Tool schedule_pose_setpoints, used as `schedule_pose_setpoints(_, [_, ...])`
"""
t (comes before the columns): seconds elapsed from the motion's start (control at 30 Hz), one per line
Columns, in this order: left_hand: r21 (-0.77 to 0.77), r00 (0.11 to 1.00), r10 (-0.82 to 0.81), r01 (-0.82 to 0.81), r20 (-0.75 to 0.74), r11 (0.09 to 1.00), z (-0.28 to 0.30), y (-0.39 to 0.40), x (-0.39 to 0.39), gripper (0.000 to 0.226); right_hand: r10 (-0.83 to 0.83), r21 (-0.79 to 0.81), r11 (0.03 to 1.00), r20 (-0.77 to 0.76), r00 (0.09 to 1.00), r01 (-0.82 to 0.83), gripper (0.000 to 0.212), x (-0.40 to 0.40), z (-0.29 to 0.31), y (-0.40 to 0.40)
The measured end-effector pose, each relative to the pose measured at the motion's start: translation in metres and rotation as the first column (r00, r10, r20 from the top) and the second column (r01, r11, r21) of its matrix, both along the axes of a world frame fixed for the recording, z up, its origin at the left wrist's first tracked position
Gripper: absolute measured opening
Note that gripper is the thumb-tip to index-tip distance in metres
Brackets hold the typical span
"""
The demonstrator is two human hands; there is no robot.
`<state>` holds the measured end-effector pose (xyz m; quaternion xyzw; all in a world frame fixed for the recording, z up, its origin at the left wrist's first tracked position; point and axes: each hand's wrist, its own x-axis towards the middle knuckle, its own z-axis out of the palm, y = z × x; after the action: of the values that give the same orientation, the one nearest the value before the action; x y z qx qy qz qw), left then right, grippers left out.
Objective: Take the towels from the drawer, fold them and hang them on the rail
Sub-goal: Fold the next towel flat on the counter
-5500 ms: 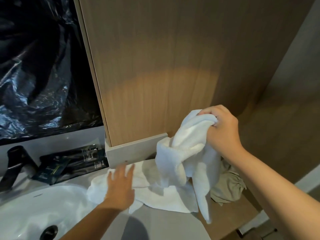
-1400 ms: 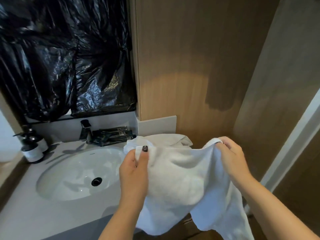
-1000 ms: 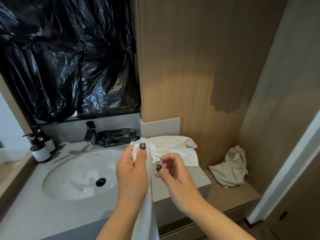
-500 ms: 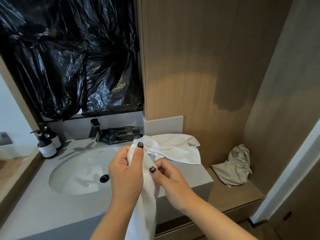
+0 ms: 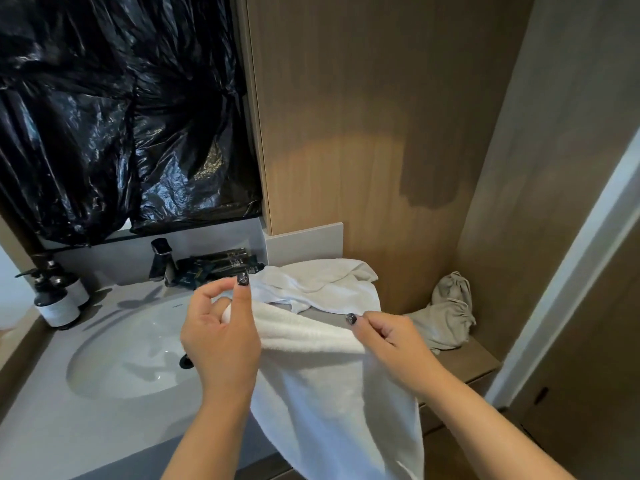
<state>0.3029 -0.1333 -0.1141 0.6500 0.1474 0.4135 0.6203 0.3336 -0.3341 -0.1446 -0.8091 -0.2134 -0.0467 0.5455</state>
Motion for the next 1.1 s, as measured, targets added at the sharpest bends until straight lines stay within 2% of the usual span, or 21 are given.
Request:
schedule_pose_setpoints(0.07, [0.127, 0.988, -0.128, 0.138, -0.08, 0.982, 0.004, -0.001, 0.002, 0.023, -0.073, 0.006, 0.997, 0.042, 0.996, 0.073, 0.05, 0.001, 0.006, -0.005])
schedule_pose_setpoints(0.17, [0.298, 0.901, -0.366, 0.425, -0.233, 0.855, 0.008, -0.004, 0.005, 0.012, -0.15, 0.03, 0.989, 0.127, 0.981, 0.147, 0.052, 0.002, 0.025, -0.011])
schedule_pose_setpoints(0.23, [0.295, 0.827, -0.464, 0.552, -0.319, 0.78, 0.006, -0.006, 0.007, 0.007, -0.167, 0.023, 0.986, 0.185, 0.969, 0.165, 0.053, 0.004, 0.038, -0.016])
schedule_pose_setpoints(0.3, [0.269, 0.771, -0.521, 0.624, -0.366, 0.734, 0.002, -0.007, 0.009, 0.016, -0.16, 0.027, 0.987, 0.198, 0.967, 0.158, 0.053, 0.005, 0.051, -0.02])
schedule_pose_setpoints(0.43, [0.226, 0.776, -0.519, 0.611, -0.359, 0.758, -0.004, -0.003, 0.009, 0.024, -0.135, 0.019, 0.991, 0.197, 0.971, 0.134, 0.051, 0.009, 0.064, -0.023])
schedule_pose_setpoints(0.53, [0.14, 0.771, -0.546, 0.611, -0.326, 0.779, -0.002, -0.003, 0.01, 0.017, -0.121, -0.005, 0.992, 0.188, 0.975, 0.124, 0.052, 0.012, 0.061, -0.018])
schedule_pose_setpoints(0.6, [0.138, 0.763, -0.557, 0.622, -0.328, 0.771, 0.002, -0.007, 0.007, 0.024, -0.103, -0.03, 0.993, 0.183, 0.978, 0.11, 0.054, 0.012, 0.058, -0.01])
schedule_pose_setpoints(0.73, [0.15, 0.707, -0.64, 0.698, -0.3, 0.701, 0.005, -0.019, 0.001, 0.013, -0.084, -0.048, 0.994, 0.185, 0.979, 0.094, 0.053, 0.011, 0.051, 0.008])
schedule_pose_setpoints(0.83, [0.166, 0.642, -0.675, 0.758, -0.364, 0.631, 0.001, -0.021, 0.0, 0.015, -0.077, -0.04, 0.996, 0.167, 0.983, 0.084, 0.054, 0.012, 0.048, 0.016])
schedule_pose_setpoints(0.93, [0.236, 0.685, -0.625, 0.722, -0.374, 0.651, -0.002, -0.021, 0.0, 0.014, -0.066, -0.059, 0.995, 0.161, 0.985, 0.076, 0.056, 0.012, 0.045, 0.017])
schedule_pose_setpoints(1.1, [0.223, 0.814, -0.512, 0.571, -0.274, 0.79, -0.009, -0.024, 0.003, 0.015, -0.052, -0.108, 0.992, 0.156, 0.986, 0.07, 0.055, 0.013, 0.038, 0.019])
